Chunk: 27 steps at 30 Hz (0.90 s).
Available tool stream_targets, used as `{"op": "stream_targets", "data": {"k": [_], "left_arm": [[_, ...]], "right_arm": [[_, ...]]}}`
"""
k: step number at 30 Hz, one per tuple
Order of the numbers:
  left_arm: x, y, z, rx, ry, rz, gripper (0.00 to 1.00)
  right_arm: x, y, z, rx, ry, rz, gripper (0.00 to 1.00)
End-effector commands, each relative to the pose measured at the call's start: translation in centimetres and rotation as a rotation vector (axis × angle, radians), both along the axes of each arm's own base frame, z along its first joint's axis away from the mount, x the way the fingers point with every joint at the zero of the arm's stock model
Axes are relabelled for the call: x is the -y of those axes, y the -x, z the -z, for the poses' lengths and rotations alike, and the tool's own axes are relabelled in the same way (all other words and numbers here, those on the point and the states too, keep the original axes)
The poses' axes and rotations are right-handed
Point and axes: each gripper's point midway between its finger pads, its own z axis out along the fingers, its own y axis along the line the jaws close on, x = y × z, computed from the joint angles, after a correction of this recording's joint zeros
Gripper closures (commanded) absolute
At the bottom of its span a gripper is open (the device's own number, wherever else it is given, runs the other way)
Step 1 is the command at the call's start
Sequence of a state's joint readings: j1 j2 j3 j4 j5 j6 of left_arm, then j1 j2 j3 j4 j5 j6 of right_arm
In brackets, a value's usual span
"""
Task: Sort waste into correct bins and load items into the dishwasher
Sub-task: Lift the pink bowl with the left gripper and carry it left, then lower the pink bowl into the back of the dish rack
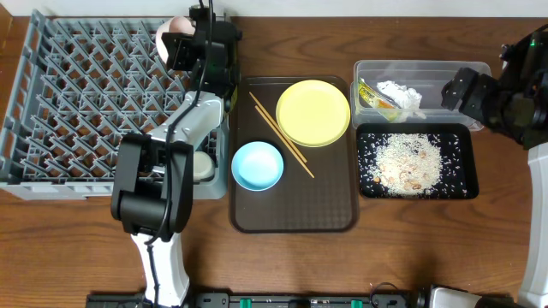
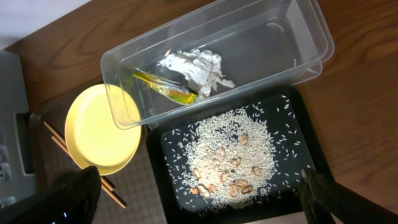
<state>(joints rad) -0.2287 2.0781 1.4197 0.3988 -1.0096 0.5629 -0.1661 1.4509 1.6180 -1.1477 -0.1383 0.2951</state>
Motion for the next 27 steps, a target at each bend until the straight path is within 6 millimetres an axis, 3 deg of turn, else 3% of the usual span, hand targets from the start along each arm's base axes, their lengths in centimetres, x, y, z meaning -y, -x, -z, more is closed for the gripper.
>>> {"op": "stream_targets", "data": {"k": [1, 10, 27], "left_arm": [[-0.7, -0.1, 0.1, 0.001, -0.012, -0.031, 0.92], [-0.8, -0.9, -2.4, 0.043, -0.079, -0.009, 0.93], [0.4, -2.1, -1.6, -0.089, -0.164, 0.121, 0.92]], "right_arm": [[0.2, 0.0, 0.3, -0.009, 0.006, 0.000, 0.01], [0.2, 0.0, 0.3, -0.009, 0.006, 0.000, 0.01], [0.2, 0.0, 0.3, -0.009, 0.006, 0.000, 0.01]]}}
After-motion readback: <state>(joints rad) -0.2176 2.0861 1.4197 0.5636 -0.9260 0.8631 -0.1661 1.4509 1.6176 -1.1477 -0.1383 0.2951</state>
